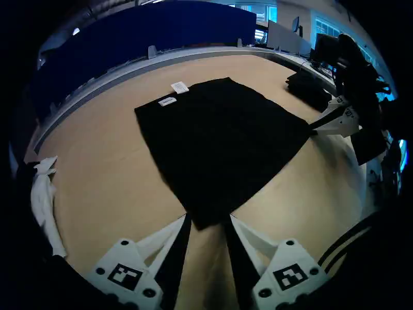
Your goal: Fold towel
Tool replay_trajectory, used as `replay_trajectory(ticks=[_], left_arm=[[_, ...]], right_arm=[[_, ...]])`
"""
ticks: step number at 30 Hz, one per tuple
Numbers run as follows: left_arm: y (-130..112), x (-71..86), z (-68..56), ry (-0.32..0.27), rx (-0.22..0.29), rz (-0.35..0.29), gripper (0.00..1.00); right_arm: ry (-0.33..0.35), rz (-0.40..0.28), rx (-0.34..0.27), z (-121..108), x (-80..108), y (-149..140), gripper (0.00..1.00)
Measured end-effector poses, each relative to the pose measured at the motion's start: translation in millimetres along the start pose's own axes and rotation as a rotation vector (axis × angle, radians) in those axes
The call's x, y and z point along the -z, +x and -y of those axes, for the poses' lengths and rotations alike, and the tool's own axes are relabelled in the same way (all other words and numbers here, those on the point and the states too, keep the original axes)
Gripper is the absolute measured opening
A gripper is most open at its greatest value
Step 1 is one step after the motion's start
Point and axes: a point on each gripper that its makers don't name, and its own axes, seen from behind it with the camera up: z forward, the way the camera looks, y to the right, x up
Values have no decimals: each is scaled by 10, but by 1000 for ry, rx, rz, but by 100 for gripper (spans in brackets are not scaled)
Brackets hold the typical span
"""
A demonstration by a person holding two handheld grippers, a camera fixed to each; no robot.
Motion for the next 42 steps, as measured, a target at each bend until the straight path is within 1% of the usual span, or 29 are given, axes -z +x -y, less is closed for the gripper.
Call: replay_trajectory(ticks=[3,7,11,14,17,20,26,32,38,42], left_arm=[[-4,-1,28,9,-1,3,22],[-5,-7,52,25,-10,5,8],[3,-5,46,37,-23,4,7],[8,0,34,35,-19,5,7],[39,24,29,31,2,1,7],[98,80,25,27,26,-9,7],[228,213,32,39,44,-19,7],[346,390,52,57,57,-23,7],[445,596,47,62,94,-28,7],[494,746,30,64,119,-24,7]], right_arm=[[2,2,-1,7,-10,0,13],[13,5,2,29,-11,6,12],[10,8,5,29,-2,16,12],[11,7,6,33,8,26,11],[10,0,0,29,35,60,11],[6,-13,-9,18,82,121,12],[0,-44,-16,5,200,276,11],[-2,-85,-19,9,359,486,11],[-3,-132,-19,23,581,720,11],[1,-154,-17,51,736,827,11]])
